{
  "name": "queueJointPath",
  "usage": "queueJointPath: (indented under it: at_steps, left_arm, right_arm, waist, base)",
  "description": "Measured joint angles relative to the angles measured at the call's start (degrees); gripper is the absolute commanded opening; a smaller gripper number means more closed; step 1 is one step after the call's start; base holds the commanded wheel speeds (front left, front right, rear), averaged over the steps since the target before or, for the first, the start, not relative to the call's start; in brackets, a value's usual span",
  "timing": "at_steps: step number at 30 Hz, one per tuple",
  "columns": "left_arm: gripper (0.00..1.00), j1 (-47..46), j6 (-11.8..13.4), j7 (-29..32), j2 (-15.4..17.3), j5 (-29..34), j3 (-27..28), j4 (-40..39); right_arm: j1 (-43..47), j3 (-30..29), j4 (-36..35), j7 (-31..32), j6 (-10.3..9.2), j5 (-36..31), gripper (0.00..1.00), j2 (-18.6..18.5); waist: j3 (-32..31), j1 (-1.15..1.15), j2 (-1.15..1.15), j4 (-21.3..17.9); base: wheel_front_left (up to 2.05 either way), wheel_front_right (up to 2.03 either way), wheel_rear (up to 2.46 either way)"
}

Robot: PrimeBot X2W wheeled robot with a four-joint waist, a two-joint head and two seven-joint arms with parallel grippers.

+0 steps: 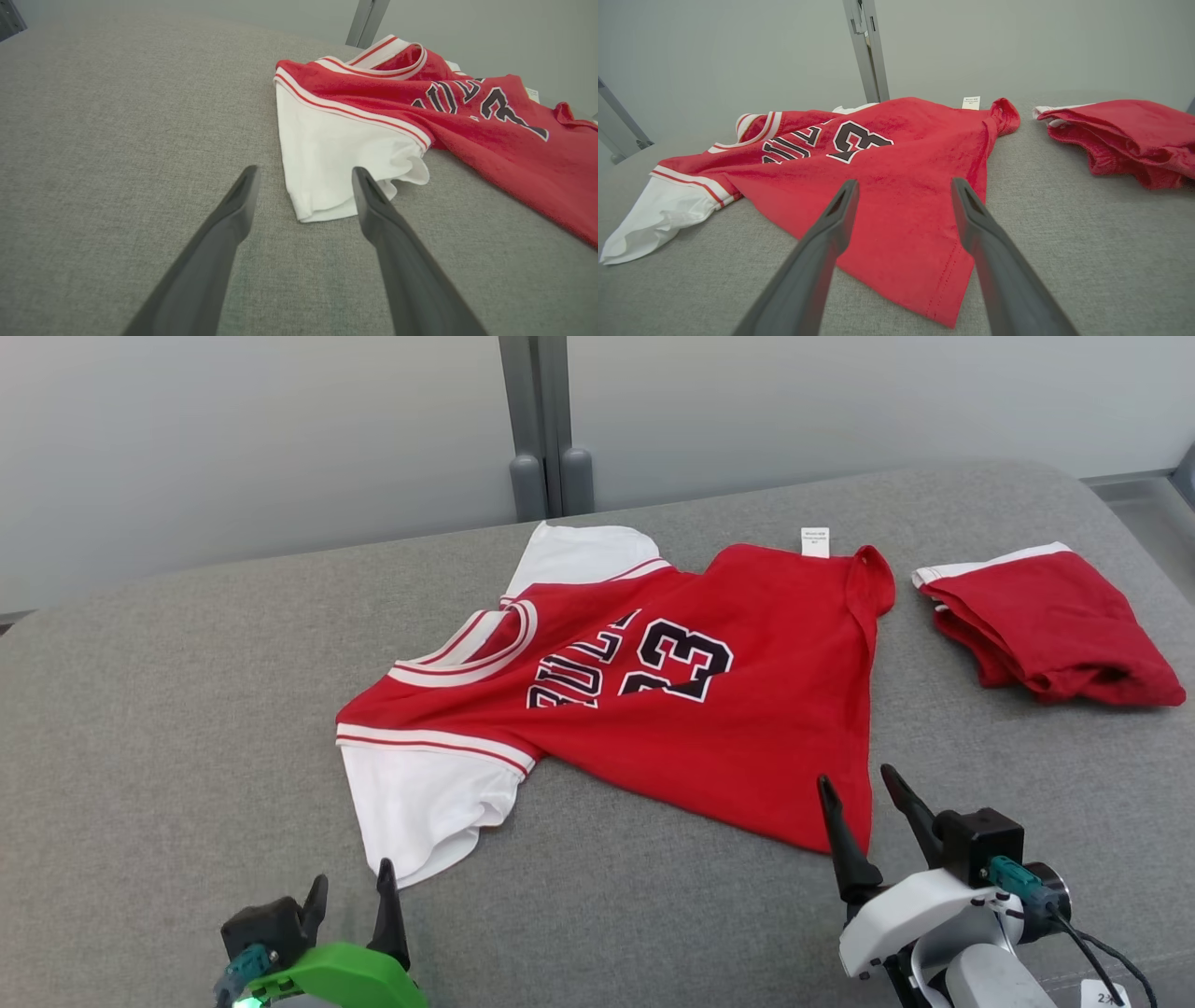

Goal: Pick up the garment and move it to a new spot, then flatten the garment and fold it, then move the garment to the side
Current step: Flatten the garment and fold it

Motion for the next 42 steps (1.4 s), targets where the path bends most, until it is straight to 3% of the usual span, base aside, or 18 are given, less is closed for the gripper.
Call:
queueJointPath:
  at_steps: [5,11,12,13,14,15,29,30,31,35,42]
  left_arm:
    - [1.00,-5.0,1.2,5.4,0.2,-0.6,0.1,5.9]
    - [1.00,-9.1,2.2,7.7,0.2,-1.6,0.5,11.2]
    - [0.92,-9.2,2.2,7.5,0.2,-1.8,0.5,11.4]
    - [0.49,-9.5,2.1,7.3,0.2,-2.1,0.6,11.7]
    - [0.21,-10.1,1.9,7.2,0.3,-2.3,0.6,12.2]
    - [0.00,-10.3,1.6,6.8,0.4,-2.4,0.6,12.5]
    - [0.00,-10.2,0.6,4.7,0.4,-2.9,-0.6,10.3]
    - [0.00,-10.0,0.6,4.5,0.4,-3.0,-0.6,10.1]
    - [0.00,-9.9,0.6,4.4,0.4,-3.0,-0.6,9.9]
    - [0.00,-9.5,0.6,4.1,0.4,-3.1,-0.8,9.0]
    - [0.00,-9.2,-0.1,2.5,0.5,-3.5,-1.3,6.6]
  right_arm:
    - [-0.1,0.8,1.5,0.3,0.00,0.0,1.00,0.0]
    - [-0.9,2.2,3.0,0.8,0.00,0.3,1.00,0.0]
    - [-0.9,2.1,3.2,0.8,0.00,0.3,1.00,0.0]
    - [-1.0,1.9,3.5,1.0,0.00,0.4,1.00,0.0]
    - [-1.0,1.3,4.4,1.5,0.00,0.3,1.00,0.0]
    - [-1.0,0.1,5.7,2.1,0.00,-0.1,1.00,0.0]
    - [-5.5,-0.3,15.6,2.8,0.00,2.4,1.00,0.0]
    - [-5.8,0.0,16.1,2.8,0.00,2.9,0.87,0.0]
    - [-6.2,0.4,16.8,2.8,0.00,3.3,0.55,0.0]
    - [-7.5,1.4,19.5,2.8,0.00,4.4,0.03,-0.1]
    - [-9.6,3.4,21.2,1.6,0.00,9.8,0.00,0.0]
  waist:
    - [2.0,0.00,0.00,-0.3]
    - [5.0,0.00,0.00,-2.0]
    - [5.2,0.00,0.00,-2.2]
    - [5.6,0.00,0.00,-2.5]
    - [6.1,0.00,0.00,-3.0]
    - [6.6,0.00,0.00,-3.3]
    - [6.7,0.00,0.00,-0.7]
    - [6.6,0.00,0.00,-0.5]
    - [6.6,0.00,0.00,-0.3]
    - [6.2,0.00,0.00,0.0]
    - [5.5,0.00,0.00,-0.4]
  base:
    - [0.00,0.00,0.00]
    - [0.00,0.00,0.00]
    - [0.00,0.00,0.00]
    - [0.00,0.00,0.00]
    - [0.00,0.00,0.00]
    - [0.00,0.00,0.00]
    - [0.00,0.00,0.00]
    - [0.00,0.00,0.00]
    - [0.00,0.00,0.00]
    - [0.00,0.00,0.00]
    - [0.00,0.00,0.00]
